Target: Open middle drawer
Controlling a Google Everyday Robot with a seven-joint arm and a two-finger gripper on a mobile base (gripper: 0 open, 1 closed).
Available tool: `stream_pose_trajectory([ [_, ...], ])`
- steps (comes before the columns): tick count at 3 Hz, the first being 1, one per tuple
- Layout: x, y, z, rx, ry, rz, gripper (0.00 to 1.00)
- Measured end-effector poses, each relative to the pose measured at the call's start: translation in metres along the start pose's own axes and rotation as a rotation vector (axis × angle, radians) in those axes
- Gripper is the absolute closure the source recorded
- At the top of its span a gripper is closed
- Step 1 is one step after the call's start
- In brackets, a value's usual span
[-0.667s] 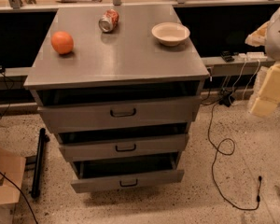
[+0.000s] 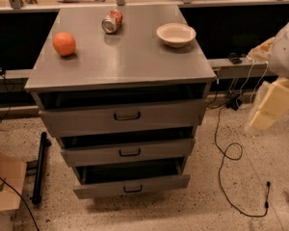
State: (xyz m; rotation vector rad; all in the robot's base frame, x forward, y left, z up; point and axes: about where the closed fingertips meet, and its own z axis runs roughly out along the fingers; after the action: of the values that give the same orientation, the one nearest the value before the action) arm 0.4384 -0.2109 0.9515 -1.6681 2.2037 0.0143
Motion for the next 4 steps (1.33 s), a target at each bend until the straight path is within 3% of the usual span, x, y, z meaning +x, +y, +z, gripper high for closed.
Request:
stream_pose_trajectory([
  [2,0.009,0.004,0.065,-0.003,-0.130,0.026,0.00],
  [3,0.027,-0.014,0.125,0.012,-0.171,0.063,0.00],
  [4,0.026,-0.013,0.129,0.008,-0.170,0.064,0.00],
])
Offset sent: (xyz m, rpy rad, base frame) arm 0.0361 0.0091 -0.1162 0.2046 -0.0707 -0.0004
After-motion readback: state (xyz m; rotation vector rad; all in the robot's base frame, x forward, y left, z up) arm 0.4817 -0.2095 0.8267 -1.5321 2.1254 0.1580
